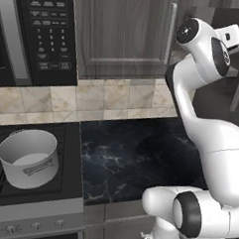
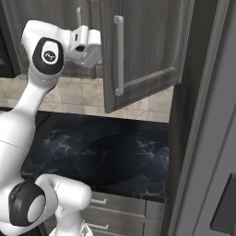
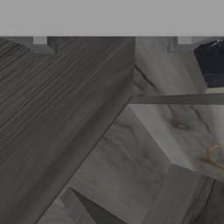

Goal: Open the cabinet and move the ladle to the pot. Then close the cabinet.

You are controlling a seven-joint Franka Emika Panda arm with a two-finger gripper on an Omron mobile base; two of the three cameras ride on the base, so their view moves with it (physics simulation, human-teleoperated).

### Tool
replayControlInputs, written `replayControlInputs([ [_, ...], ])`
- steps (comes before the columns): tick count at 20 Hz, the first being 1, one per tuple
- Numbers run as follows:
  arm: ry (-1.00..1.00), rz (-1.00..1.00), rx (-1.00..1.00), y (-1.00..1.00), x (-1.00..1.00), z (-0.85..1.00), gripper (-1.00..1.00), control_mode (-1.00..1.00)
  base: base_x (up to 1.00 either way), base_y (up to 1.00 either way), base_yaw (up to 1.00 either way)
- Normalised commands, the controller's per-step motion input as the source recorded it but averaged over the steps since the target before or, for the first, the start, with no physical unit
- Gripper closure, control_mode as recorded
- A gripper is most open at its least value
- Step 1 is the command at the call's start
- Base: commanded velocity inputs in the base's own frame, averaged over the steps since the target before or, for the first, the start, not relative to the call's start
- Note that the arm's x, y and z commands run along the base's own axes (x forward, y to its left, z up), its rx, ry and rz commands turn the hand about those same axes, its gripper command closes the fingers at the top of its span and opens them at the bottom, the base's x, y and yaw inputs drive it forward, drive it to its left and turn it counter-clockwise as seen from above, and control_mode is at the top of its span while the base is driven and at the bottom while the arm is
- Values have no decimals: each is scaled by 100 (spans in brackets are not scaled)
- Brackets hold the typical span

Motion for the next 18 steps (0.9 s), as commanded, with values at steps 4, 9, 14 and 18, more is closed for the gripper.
replayControlInputs([
  [4, 0, -6, -5, -32, 0, 0, -100, -100, 0, 0, 0],
  [9, 0, -7, -5, -31, 0, 0, -100, -100, 0, 0, 0],
  [14, 0, -7, -4, -27, 0, -2, -100, -100, 0, 0, 0],
  [18, 0, -8, -1, -28, 0, -1, -100, -100, 0, 0, 0],
])
